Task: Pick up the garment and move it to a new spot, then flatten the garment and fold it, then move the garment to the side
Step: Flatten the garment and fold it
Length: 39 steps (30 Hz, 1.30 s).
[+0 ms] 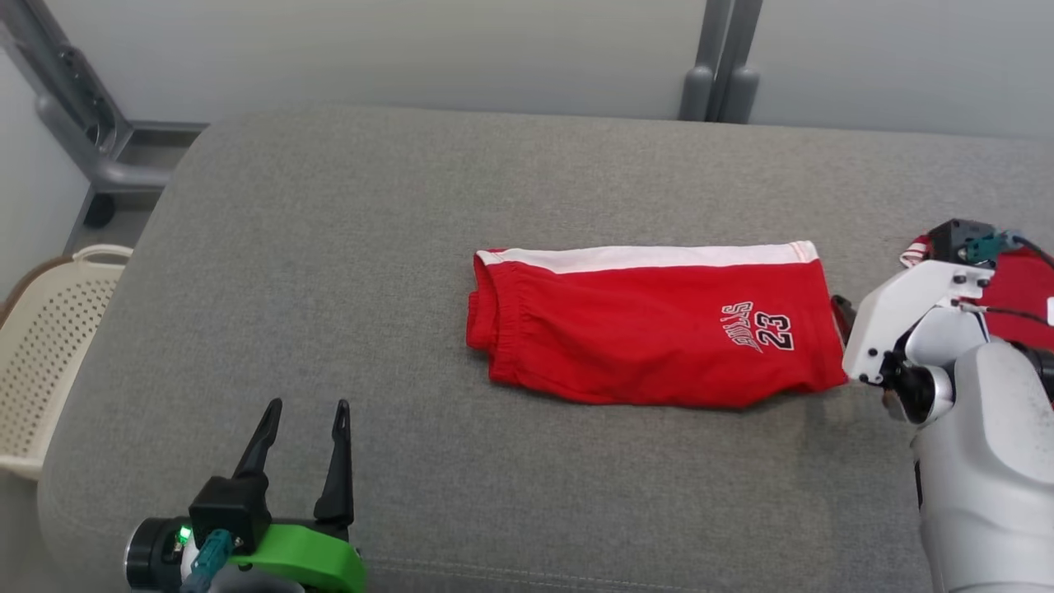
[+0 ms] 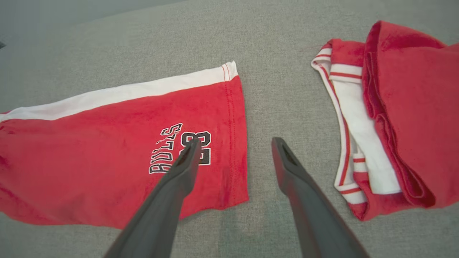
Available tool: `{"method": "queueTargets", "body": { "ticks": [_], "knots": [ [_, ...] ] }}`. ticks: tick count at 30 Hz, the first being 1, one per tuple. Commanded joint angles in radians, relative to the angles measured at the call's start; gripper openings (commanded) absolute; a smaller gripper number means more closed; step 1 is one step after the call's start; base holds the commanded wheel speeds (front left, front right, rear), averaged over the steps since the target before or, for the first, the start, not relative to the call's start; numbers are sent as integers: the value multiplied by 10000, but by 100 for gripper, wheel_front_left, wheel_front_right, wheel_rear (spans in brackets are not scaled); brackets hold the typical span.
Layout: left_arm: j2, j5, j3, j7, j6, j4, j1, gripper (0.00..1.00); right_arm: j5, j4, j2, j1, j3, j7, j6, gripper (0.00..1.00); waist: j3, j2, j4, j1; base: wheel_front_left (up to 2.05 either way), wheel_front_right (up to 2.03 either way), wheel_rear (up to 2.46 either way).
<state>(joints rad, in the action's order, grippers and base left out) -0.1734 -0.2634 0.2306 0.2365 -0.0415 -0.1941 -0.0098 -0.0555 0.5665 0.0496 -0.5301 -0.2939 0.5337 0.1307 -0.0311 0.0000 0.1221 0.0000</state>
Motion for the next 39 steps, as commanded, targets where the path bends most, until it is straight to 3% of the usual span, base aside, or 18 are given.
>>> {"method": "queueTargets", "body": {
  "ticks": [1,11,20,26,27,28,29,30,31,39],
  "knots": [
    [-19,69,53,76,83,12,-247,100,263,145,47,-350,-245,-46,-2,100,-651,0,596,0,0,0,0],
    [184,246,454,210,298,51,-879,100,1572,1319,352,-1291,-1337,433,-2,100,-1523,0,1277,0,0,0,0],
    [211,185,531,243,362,-61,-1062,100,1982,1712,613,-1595,-1553,534,-2,100,-1927,0,1446,0,0,0,0],
    [237,93,526,267,356,-186,-1127,100,1692,2218,323,-1674,-1541,876,3,100,-2104,0,1463,0,0,0,0],
    [240,84,524,270,353,-199,-1136,100,1551,2319,240,-1706,-1488,961,7,84,-2126,0,1455,0,0,0,0],
    [246,81,529,274,358,-213,-1159,100,1431,2400,177,-1726,-1430,1018,22,48,-2149,0,1451,0,0,0,0],
    [246,81,529,274,358,-213,-1159,100,1431,2400,177,-1726,-1430,1018,22,48,-2149,0,1451,0,0,0,0],
    [257,47,540,279,385,-257,-1202,100,1239,2552,94,-1762,-1222,1150,38,13,-2156,0,1450,0,0,0,0],
    [261,26,541,282,397,-283,-1215,100,1160,2591,76,-1761,-1140,1164,38,0,-2148,0,1452,0,0,0,0],
    [277,-40,555,296,402,-503,-1231,100,1204,2406,529,-1810,-1001,951,-2,0,-1960,0,1431,0,0,0,0]
  ]
}}
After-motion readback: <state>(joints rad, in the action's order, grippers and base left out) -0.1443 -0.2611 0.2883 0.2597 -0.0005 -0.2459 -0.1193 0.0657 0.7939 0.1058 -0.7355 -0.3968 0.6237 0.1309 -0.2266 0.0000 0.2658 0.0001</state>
